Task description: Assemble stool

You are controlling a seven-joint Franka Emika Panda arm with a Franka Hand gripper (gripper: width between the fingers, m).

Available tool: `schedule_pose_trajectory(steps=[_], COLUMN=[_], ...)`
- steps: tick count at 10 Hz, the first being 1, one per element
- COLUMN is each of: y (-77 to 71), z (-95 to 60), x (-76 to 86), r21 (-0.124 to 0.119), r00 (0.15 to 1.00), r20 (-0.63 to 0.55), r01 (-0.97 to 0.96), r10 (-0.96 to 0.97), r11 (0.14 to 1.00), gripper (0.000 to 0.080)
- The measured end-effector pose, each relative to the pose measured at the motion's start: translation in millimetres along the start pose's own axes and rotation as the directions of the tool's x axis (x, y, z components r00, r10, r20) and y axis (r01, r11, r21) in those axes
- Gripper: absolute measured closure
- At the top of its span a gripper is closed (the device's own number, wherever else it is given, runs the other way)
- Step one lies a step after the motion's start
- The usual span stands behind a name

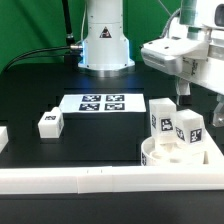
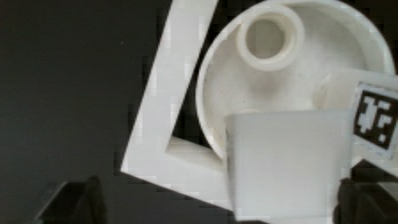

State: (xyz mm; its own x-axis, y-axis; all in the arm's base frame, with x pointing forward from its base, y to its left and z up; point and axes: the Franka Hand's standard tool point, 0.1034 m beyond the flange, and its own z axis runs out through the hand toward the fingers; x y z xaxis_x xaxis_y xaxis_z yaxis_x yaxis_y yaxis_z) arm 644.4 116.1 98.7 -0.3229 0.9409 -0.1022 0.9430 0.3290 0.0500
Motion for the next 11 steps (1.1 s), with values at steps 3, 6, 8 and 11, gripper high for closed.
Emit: schedule_pose_trajectory(steps=[3,6,8,11], y=[-4.6,-1.2,-2.3,-3.5], z=[3.8,-13.3,-16.3,-13.3], x=[-1.5,-5.0,-6.5,-6.3], r21=[0.006,0.000,0.006,0.007], r00=[1.000,1.000,1.000,0.999], r20=[-0.001,0.007,0.008,0.007], r01=[-0.007,-0.016,-0.027,-0.045], r10=[0.007,0.016,0.027,0.045], r11=[1.000,1.000,1.000,0.999], gripper=[0.0151,0.0151,0.0151,0.0151])
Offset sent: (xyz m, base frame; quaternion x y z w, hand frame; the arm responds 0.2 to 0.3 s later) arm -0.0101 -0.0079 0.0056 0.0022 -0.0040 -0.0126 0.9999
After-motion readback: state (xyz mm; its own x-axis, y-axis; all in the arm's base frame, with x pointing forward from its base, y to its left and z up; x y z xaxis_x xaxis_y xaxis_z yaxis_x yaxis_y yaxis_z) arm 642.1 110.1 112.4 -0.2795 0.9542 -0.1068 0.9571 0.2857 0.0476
